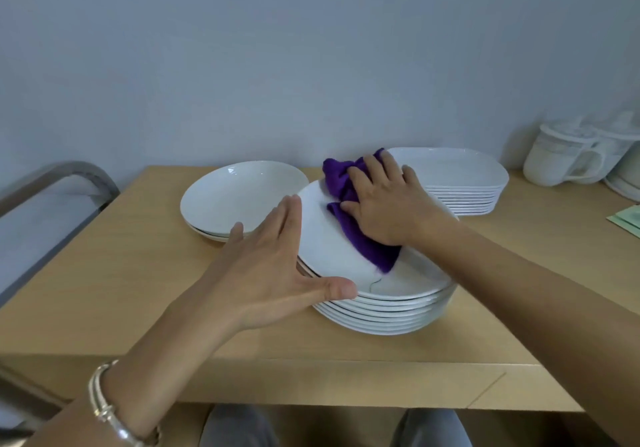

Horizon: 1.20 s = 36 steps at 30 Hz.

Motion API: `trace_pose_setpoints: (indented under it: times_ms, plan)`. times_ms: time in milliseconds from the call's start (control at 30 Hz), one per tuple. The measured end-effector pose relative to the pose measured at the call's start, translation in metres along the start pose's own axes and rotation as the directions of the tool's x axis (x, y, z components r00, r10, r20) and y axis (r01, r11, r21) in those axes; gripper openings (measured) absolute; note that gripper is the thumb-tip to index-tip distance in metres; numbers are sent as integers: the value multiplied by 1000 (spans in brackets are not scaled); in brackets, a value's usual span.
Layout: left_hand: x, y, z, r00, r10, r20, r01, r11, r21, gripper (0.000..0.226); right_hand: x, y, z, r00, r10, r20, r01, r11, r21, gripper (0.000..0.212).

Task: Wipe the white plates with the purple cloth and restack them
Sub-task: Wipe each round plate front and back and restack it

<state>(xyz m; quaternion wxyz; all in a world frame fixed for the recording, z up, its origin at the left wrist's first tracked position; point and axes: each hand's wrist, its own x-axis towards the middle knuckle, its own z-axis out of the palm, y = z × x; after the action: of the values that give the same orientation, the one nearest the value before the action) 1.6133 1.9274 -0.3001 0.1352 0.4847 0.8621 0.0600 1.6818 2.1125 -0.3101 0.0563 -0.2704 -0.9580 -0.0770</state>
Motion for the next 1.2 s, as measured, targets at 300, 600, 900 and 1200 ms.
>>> trace_pose_setpoints:
  times_ms: [300, 600, 900, 1200]
  plan:
    - [5, -3, 4, 1000, 12, 0, -12, 1000, -15, 137, -74, 34, -39, 928, -161, 337, 100, 977, 191, 52]
    - [7, -8, 5, 991, 120, -58, -129, 974, -185, 142, -31, -28, -17, 907, -356, 226, 236, 873, 427, 64]
    - [2, -3, 1, 999, 5, 32, -6, 999, 54, 139, -6, 18, -3, 993, 0, 120, -14, 994, 111, 64]
    - [3, -3, 1, 997, -6, 80, 8, 1000, -14, 143, -80, 22, -46, 875, -198, 443, 102, 967, 233, 61]
